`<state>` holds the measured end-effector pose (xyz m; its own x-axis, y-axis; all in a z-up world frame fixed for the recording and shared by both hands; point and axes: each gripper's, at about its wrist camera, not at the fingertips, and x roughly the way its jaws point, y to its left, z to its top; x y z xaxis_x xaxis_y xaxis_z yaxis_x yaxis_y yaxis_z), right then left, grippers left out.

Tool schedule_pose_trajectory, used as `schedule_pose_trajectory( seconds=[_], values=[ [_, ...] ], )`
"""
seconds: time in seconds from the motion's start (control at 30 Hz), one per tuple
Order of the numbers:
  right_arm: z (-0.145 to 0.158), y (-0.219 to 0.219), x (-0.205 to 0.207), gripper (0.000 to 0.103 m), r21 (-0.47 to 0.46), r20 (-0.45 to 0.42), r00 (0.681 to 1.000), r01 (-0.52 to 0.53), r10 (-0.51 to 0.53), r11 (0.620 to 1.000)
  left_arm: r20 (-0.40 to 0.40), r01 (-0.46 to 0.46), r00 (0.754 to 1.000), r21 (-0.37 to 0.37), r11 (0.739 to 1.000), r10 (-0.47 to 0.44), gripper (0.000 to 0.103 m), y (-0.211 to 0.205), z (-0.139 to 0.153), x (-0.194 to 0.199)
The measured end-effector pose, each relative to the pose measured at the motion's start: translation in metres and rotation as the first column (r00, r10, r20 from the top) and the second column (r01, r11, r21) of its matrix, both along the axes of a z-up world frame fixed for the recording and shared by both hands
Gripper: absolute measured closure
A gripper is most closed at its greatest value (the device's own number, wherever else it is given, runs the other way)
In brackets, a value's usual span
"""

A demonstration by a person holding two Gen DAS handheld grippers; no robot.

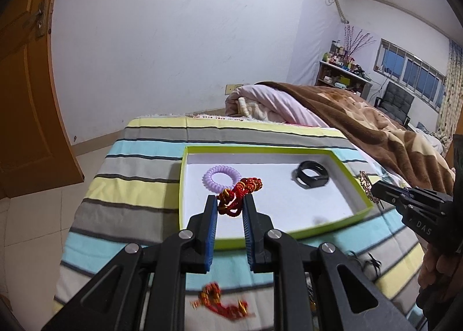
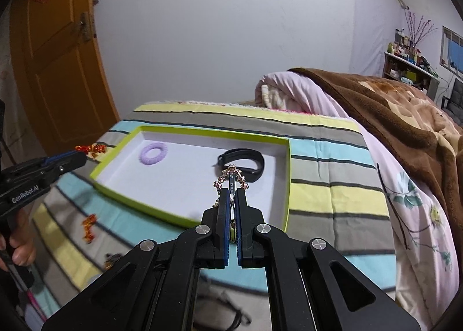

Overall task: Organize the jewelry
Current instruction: 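Carry both items into the green box and open both tools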

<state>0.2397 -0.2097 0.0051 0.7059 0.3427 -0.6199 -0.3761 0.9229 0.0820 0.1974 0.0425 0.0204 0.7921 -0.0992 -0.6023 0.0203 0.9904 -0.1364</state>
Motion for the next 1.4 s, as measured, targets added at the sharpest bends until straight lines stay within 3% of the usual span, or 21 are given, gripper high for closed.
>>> schedule_pose_trajectory(
  seconds=[0.3, 0.73, 0.97, 1.1, 1.4],
  values=[
    [-0.027, -0.001, 0.046, 0.1, -0.029, -0.078, 0.996, 0.043, -0.045, 0.999, -0.068, -0.021, 0.997, 0.016, 1.0, 0.022, 0.085, 0.01, -0.029, 0.041],
    [-0.046, 0.003, 0.07, 0.1, -0.057, -0.142, 0.987, 0.074, -0.081, 0.996, -0.126, -0.033, 0.991, 0.002, 0.999, 0.033, 0.084, 0.015, -0.048, 0.066],
    [-0.048, 0.003, 0.073, 0.1, -0.06, -0.154, 0.984, 0.077, -0.085, 0.995, -0.13, -0.028, 0.991, 0.012, 1.0, 0.029, 0.084, 0.013, -0.049, 0.067],
    [-0.047, 0.003, 0.07, 0.092, -0.052, -0.151, 0.985, 0.071, -0.078, 0.996, -0.134, -0.02, 0.991, 0.009, 1.0, 0.021, 0.084, 0.012, -0.048, 0.067],
    [-0.037, 0.001, 0.053, 0.092, -0.039, -0.123, 0.99, 0.062, -0.067, 0.997, -0.12, -0.007, 0.993, 0.0, 1.0, 0.007, 0.084, 0.014, -0.042, 0.053]
  ],
)
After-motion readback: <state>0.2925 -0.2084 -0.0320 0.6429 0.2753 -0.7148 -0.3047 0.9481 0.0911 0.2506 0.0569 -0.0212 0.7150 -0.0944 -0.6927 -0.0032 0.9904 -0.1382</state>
